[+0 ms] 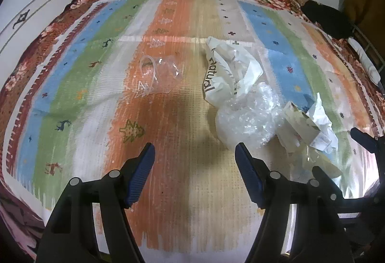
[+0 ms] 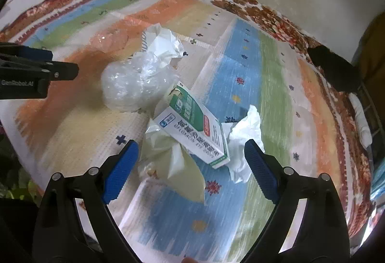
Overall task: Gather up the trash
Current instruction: 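Grasp the white eye-drops box with right gripper while left gripper approaches the clear plastic bag, then close left gripper on the clear plastic bag while right gripper lifts the box, then carry the bag in left gripper and box in right gripper over the bin, then open both grippers over the bin to drop the bag and box, then move left gripper to the white printed bag while right gripper approaches the yellow-green bag, then close left gripper on the white printed bag while right gripper closes on the yellow-green bag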
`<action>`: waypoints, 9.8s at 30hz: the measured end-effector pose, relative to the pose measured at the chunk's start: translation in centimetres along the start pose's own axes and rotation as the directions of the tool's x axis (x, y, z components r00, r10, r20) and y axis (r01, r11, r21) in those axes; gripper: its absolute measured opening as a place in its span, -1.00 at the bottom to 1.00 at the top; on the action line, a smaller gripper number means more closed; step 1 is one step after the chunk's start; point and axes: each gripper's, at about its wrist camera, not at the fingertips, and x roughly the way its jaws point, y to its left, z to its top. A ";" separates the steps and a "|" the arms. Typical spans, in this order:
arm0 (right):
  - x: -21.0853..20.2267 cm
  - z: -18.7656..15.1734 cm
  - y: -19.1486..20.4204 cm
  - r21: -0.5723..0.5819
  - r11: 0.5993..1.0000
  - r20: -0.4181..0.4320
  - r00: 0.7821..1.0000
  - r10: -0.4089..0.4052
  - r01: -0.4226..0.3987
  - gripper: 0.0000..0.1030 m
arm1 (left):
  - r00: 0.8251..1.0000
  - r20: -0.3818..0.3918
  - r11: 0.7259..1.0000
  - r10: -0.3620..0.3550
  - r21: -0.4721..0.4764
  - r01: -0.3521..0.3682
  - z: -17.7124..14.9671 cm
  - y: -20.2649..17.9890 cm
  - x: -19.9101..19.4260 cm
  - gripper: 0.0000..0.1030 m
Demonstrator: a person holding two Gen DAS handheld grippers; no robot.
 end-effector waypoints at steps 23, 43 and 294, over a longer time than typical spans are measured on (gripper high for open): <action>4.4 3.5 -1.0 0.045 0.999 -0.031 1.000 0.000 0.001 0.47 | 1.000 0.005 0.999 -0.005 0.032 0.005 2.9 -0.6 4.6 0.34; 5.6 4.2 -1.7 0.077 0.996 -0.022 0.999 0.048 -0.046 -0.44 | 0.971 0.035 0.971 -0.237 -0.020 0.237 3.9 -1.6 5.6 0.34; -0.4 -4.0 -3.5 0.162 0.967 -0.119 0.969 0.216 -0.196 0.69 | 0.998 0.065 0.998 -0.019 0.055 0.016 3.7 -3.8 3.0 0.86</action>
